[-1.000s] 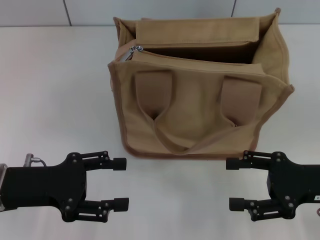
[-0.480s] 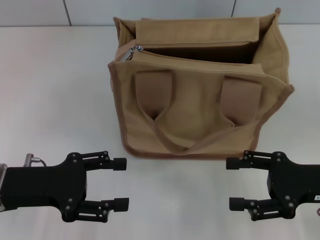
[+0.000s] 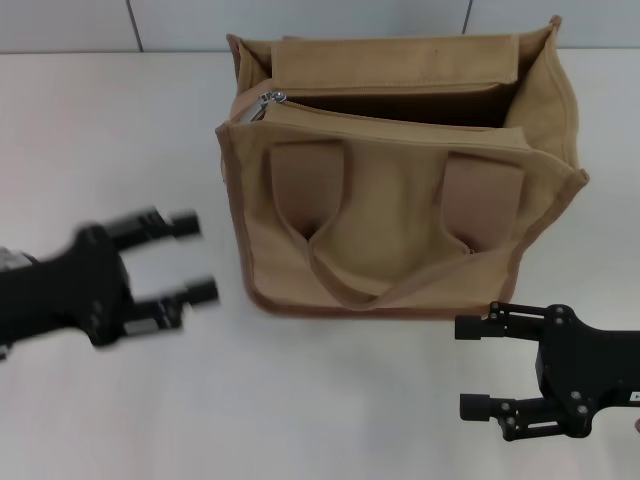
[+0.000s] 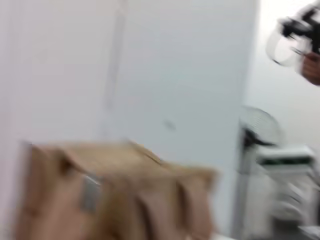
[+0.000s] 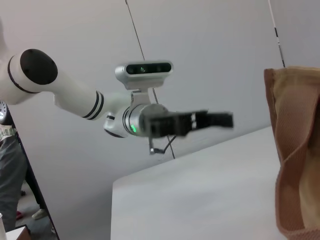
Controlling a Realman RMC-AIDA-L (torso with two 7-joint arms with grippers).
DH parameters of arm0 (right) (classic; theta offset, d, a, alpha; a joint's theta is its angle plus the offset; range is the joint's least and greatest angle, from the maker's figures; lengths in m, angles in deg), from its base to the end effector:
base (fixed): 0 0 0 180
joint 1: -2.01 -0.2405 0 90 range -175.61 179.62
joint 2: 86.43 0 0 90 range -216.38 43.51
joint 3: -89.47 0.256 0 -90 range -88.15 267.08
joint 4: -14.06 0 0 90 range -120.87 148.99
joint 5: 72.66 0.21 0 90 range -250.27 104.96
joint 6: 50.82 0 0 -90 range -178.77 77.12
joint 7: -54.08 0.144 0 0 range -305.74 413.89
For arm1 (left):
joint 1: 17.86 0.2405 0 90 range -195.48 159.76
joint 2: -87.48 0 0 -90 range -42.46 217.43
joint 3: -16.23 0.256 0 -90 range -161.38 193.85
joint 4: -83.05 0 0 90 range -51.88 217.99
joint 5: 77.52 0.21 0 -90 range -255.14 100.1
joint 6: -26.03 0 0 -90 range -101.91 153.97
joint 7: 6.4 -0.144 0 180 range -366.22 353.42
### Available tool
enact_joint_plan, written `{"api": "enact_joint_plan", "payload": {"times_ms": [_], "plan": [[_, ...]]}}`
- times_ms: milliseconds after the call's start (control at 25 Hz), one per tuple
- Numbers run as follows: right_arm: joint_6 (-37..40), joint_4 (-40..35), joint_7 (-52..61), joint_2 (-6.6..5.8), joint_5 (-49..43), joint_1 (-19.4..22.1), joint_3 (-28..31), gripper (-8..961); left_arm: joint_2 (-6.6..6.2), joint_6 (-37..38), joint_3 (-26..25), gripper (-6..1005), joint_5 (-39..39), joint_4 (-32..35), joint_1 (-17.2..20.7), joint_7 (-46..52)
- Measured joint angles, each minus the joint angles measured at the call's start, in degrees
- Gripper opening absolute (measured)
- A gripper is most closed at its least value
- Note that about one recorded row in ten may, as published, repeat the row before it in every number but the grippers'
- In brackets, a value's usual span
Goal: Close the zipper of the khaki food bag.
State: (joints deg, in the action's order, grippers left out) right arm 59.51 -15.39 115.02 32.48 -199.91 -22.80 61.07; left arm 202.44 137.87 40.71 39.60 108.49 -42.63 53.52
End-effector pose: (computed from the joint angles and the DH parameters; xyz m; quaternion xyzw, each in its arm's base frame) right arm 0.2853 0.2400 -0.0090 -0.9399 0.1492 0.3068 0.0096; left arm -0.2864 0.2570 0.0272 -0.9095 -0.1378 -0.3812 0.0921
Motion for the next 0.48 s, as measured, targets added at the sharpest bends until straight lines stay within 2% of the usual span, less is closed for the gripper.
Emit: {"api": "enact_joint_plan", "payload": {"times_ms": [120,240,400,440,480], "plan": [[-0.07,0.0,0.01,0.0,0.0,0.04,0.02,814,0.23,-1.73,-9.57,802,-0.03,-0.37,0.12,-1.95],[-0.11,0.0,0.0,0.0,-0.01,0.11,0.09,814,0.63,-5.35,-14.18,799,-0.04,-0.61,-0.19,-2.95],[-0.13,0.0,-0.13,0.0,-0.01,0.25,0.11,813,1.23,-12.35,-15.38,796,-0.05,-0.82,-2.2,-3.91],[-0.13,0.0,-0.2,0.0,-0.01,0.29,0.16,813,1.92,-15.87,-15.21,795,-0.05,-0.83,-3.56,-4.51],[-0.13,0.0,-0.2,0.0,-0.01,0.29,0.16,813,1.92,-15.87,-15.21,794,-0.05,-0.83,-3.56,-4.51]]}}
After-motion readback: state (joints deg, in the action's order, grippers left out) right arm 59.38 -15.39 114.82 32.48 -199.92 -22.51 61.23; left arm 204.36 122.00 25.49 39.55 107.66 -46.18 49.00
